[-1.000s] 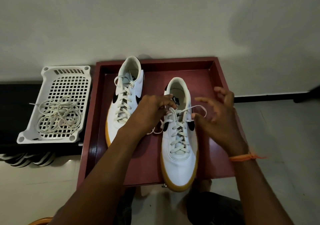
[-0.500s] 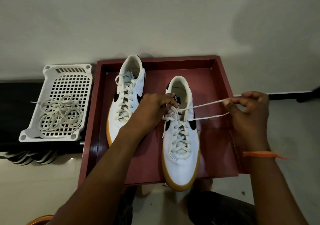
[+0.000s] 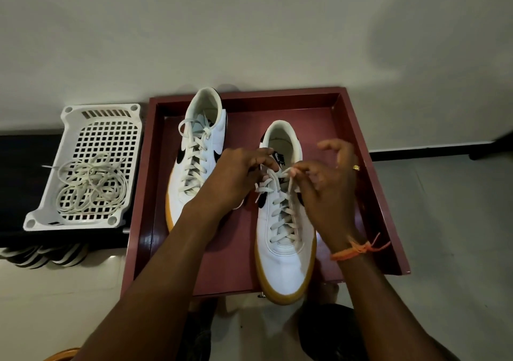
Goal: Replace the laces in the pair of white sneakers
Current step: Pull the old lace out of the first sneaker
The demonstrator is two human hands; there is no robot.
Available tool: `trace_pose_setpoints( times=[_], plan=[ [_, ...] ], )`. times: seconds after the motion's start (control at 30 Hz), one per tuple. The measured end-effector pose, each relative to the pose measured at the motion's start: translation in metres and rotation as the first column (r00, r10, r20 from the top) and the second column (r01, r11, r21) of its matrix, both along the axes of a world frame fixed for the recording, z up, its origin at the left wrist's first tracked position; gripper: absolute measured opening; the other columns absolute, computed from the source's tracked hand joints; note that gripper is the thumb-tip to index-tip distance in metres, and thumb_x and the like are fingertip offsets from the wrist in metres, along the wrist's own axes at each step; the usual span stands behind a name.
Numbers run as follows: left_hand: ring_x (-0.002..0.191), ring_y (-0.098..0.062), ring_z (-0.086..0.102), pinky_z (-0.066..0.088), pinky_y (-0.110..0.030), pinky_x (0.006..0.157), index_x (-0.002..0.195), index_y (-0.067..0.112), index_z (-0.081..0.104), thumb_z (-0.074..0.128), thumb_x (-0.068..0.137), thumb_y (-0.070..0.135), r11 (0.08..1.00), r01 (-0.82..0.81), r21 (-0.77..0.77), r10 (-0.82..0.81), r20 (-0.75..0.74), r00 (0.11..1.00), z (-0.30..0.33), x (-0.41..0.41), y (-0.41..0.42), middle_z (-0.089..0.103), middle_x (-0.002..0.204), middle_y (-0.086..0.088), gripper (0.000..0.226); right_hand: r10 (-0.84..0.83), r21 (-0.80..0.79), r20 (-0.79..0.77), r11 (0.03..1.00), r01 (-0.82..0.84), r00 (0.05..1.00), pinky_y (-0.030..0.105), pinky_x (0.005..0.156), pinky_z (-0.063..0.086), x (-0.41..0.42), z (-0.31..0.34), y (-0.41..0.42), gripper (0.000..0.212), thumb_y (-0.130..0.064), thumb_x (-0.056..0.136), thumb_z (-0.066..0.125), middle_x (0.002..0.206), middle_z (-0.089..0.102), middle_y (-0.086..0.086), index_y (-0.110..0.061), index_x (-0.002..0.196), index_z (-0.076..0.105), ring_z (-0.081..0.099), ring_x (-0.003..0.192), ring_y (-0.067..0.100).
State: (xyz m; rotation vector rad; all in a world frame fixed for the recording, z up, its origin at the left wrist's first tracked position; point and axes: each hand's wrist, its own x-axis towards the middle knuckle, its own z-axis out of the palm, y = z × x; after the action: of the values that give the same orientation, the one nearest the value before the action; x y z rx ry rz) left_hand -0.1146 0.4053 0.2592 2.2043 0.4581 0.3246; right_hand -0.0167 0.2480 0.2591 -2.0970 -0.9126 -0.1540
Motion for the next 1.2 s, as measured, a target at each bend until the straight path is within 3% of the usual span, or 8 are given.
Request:
trace_pose_setpoints(
  times=[0.07,0.17,0.27,0.4,0.6,0.83,1.03,1.2],
  plan=[
    [0.109,-0.009,0.066,0.051,-0.013,0.085,0.097,0.014,0.078,0.068,0.080,-0.011,0.999,-0.004,-0.046,0.004,-0.004,1.000,0.000,0.000,-0.001,0.066,0.127,-0.006,0.032,-0.092,0.130,-0.162,0.985,0.113,0.983,0.027,0.095,0.045,0.017,0.008,-0.010,0.031,-0.016,0.083,0.075,0.119,0.047,0.010,-0.045,0.089,0.065,0.052,0.111,0.028],
    [0.105,-0.011,0.069,0.053,-0.021,0.085,0.095,0.016,0.078,0.069,0.080,-0.008,0.998,-0.014,-0.060,0.013,-0.014,1.000,0.000,0.001,-0.002,0.067,0.126,-0.006,0.030,-0.318,0.103,-0.187,0.935,0.341,0.929,0.000,0.085,0.034,0.042,0.010,-0.027,0.008,-0.013,0.084,0.073,0.112,0.046,0.010,-0.012,0.092,0.075,0.055,0.103,0.025],
    [0.104,-0.012,0.069,0.051,-0.018,0.085,0.095,0.017,0.078,0.070,0.080,-0.008,0.998,-0.022,-0.057,0.021,-0.026,0.999,0.001,0.001,-0.001,0.066,0.128,-0.006,0.030,-0.319,0.016,-0.183,0.945,0.327,0.930,0.013,0.085,0.042,0.045,0.006,-0.029,0.018,-0.017,0.083,0.075,0.124,0.047,0.014,-0.009,0.099,0.075,0.052,0.109,0.021],
    [0.114,0.005,0.055,0.044,-0.003,0.083,0.101,0.015,0.078,0.069,0.082,-0.008,0.999,0.003,-0.054,-0.004,-0.027,1.000,0.006,-0.001,-0.001,0.063,0.132,-0.007,0.031,-0.195,-0.186,-0.269,0.971,0.148,0.943,0.008,0.086,0.029,0.023,-0.005,-0.012,0.041,-0.025,0.083,0.076,0.139,0.039,0.010,-0.013,0.121,0.067,0.040,0.124,0.015],
    [0.118,-0.007,0.058,0.036,0.002,0.087,0.101,0.022,0.079,0.064,0.088,0.000,1.000,0.029,0.011,-0.029,-0.021,0.999,0.006,0.003,-0.005,0.065,0.127,0.000,0.029,0.007,-0.060,-0.236,0.998,-0.022,0.972,0.031,0.079,0.055,0.020,0.000,-0.011,0.011,-0.009,0.081,0.073,0.099,0.059,-0.004,-0.017,0.088,0.075,0.059,0.090,0.009],
    [0.123,-0.007,0.054,0.047,-0.012,0.094,0.109,0.018,0.076,0.059,0.084,-0.015,0.993,0.114,0.002,-0.114,0.001,0.993,-0.002,-0.003,0.008,0.063,0.132,-0.004,0.045,0.317,-0.214,-0.131,0.916,-0.339,0.940,0.048,0.084,0.053,0.002,-0.008,-0.004,0.009,-0.014,0.080,0.072,0.126,0.042,0.002,-0.018,0.086,0.077,0.045,0.123,0.022],
    [0.121,-0.007,0.058,0.048,-0.023,0.098,0.102,0.017,0.077,0.075,0.079,0.001,0.995,0.099,-0.029,-0.099,-0.019,0.995,0.004,-0.002,0.007,0.063,0.132,-0.004,0.028,0.332,-0.304,-0.085,0.889,-0.342,0.939,0.035,0.083,0.051,0.002,-0.004,-0.005,0.005,-0.009,0.087,0.066,0.115,0.031,0.000,-0.014,0.085,0.065,0.041,0.103,0.016],
    [0.112,-0.013,0.066,0.054,-0.032,0.089,0.093,0.013,0.077,0.072,0.080,-0.001,0.993,0.102,-0.058,-0.104,-0.034,0.994,0.003,-0.003,0.009,0.068,0.124,-0.009,0.020,0.212,-0.105,-0.510,0.946,-0.305,0.833,-0.003,0.085,0.033,0.010,0.010,-0.041,0.015,-0.011,0.092,0.063,0.110,0.031,-0.005,-0.023,0.084,0.065,0.036,0.102,-0.019]
  ],
)
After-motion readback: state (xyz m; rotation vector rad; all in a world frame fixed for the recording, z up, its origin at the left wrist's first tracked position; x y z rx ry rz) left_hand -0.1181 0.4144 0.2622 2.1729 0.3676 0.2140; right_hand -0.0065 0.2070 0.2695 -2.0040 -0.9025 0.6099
